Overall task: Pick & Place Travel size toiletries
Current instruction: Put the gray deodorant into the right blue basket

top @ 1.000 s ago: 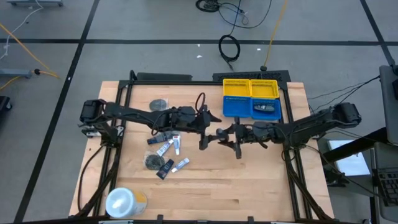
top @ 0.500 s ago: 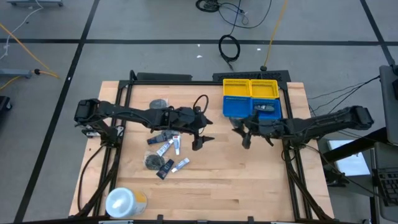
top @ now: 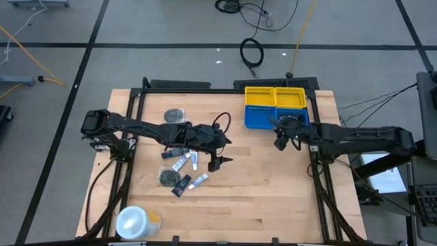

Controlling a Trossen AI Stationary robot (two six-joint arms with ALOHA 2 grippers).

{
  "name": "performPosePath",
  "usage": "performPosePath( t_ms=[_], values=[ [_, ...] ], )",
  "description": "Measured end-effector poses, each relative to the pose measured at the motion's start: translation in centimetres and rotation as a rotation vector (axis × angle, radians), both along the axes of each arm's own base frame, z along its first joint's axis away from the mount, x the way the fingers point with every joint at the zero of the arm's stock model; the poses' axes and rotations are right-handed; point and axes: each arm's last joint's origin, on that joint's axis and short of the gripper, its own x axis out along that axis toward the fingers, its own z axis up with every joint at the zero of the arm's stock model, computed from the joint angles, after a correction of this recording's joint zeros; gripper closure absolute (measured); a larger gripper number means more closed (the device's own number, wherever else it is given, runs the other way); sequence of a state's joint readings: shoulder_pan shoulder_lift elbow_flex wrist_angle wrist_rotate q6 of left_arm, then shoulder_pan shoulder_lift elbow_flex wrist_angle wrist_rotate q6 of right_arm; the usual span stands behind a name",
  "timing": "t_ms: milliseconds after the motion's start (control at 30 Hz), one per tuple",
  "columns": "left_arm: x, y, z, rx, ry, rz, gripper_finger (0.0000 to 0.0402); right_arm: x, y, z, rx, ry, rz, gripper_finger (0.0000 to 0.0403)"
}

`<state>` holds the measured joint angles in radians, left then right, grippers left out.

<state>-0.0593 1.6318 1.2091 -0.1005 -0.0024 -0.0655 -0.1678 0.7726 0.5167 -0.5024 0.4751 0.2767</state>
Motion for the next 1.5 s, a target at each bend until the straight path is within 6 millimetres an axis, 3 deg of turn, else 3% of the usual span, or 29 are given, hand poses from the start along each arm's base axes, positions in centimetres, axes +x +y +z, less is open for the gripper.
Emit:
performPosePath(
  t_ms=[267, 800, 1233, 1500],
  values=[
    [0.0, -0.3, 0.0, -0.001, 0.0, -0.008, 0.0066, -1.3, -1.8, -0.6, 0.01, 0.112, -0.123, 0.0213],
    [0.0, -0.3, 0.0, 0.001, -0.002, -0.007, 0.0066, -2.2, -4.9, -1.6, 0.044, 0.202, -0.332, 0.0213],
    [0.0, -0.3, 0.0, 0.003, -0.006, -0.009, 0.0066, -2.0, -6.2, -2.8, 0.064, 0.304, -0.351, 0.0212],
    [0.0, -0.3, 0.0, 0.004, -0.007, -0.009, 0.0066, -2.0, -6.3, -3.0, 0.067, 0.316, -0.352, 0.0189]
  ],
)
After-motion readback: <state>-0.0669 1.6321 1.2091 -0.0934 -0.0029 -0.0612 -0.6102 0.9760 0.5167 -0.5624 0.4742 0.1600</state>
